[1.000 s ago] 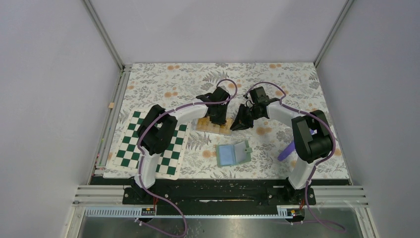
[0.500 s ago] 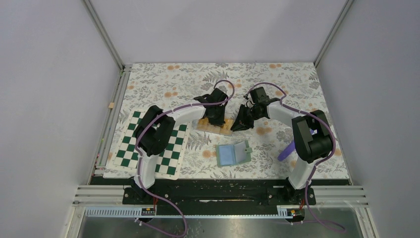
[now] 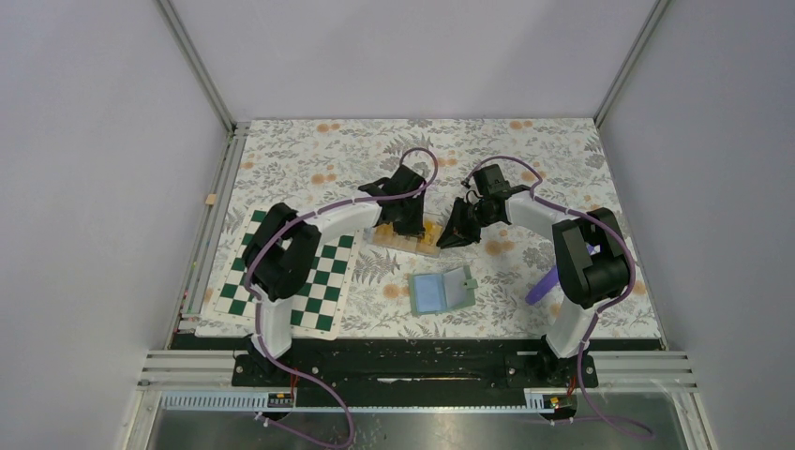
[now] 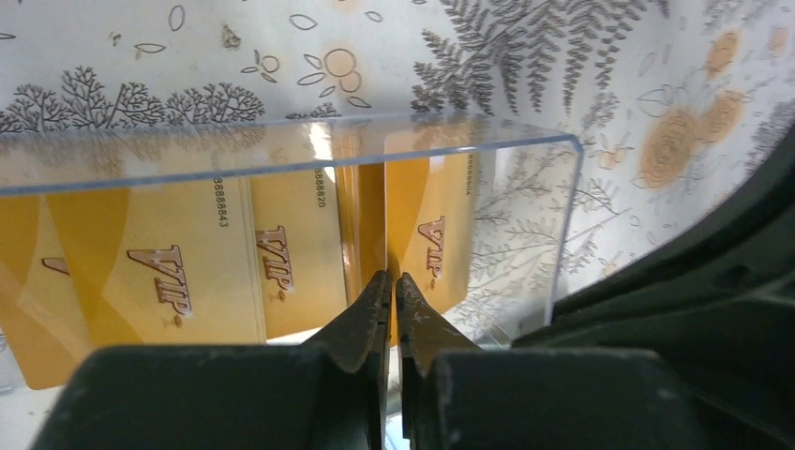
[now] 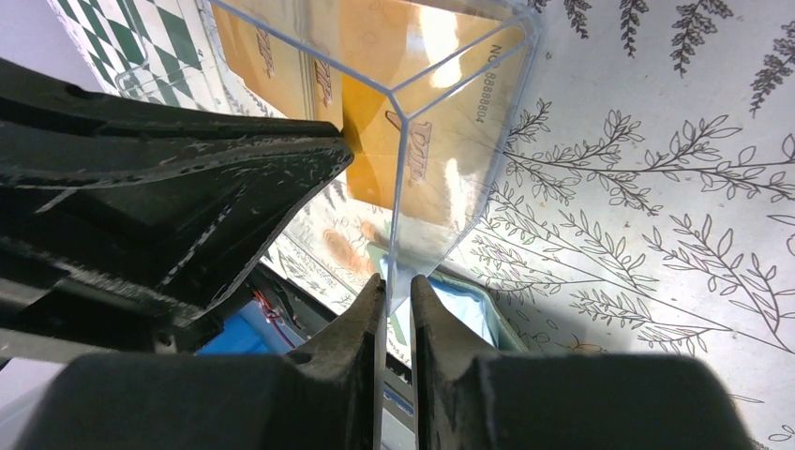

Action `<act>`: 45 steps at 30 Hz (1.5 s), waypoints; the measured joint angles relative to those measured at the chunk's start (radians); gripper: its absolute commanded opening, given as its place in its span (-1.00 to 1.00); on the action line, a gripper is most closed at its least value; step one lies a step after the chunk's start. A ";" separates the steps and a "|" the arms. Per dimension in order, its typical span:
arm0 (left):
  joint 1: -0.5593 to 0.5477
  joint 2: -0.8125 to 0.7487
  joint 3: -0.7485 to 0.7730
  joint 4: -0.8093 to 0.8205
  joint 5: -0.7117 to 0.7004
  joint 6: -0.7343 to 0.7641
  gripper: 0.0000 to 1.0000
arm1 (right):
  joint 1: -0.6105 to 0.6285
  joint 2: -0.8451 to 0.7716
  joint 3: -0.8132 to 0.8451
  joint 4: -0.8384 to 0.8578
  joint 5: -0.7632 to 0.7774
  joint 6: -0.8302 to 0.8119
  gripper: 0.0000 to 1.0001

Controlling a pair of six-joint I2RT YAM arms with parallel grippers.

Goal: Put the credit cards into the card holder
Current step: Pick up the credit card from the storage box.

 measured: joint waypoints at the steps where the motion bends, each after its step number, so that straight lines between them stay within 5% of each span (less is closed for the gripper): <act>1: 0.002 -0.008 -0.006 0.010 0.009 -0.004 -0.92 | 0.000 0.000 0.000 0.000 0.000 0.000 -0.74; 8: -0.011 -0.041 -0.021 0.121 0.150 -0.055 -0.71 | 0.000 0.002 0.000 0.004 -0.001 0.003 -0.74; 16: -0.013 -0.004 0.008 0.103 0.143 -0.049 -0.42 | 0.002 0.002 -0.007 0.002 -0.022 0.002 -0.74; 26: -0.012 0.000 0.021 0.076 0.122 -0.055 -0.66 | 0.003 0.002 -0.007 0.007 -0.023 0.002 -0.74; 32: -0.003 0.000 0.019 0.073 0.123 -0.060 -0.26 | 0.003 0.002 -0.007 0.008 -0.023 0.002 -0.74; 45: 0.016 -0.019 -0.047 0.150 0.152 -0.100 -0.31 | 0.004 0.002 -0.007 0.008 -0.023 0.002 -0.74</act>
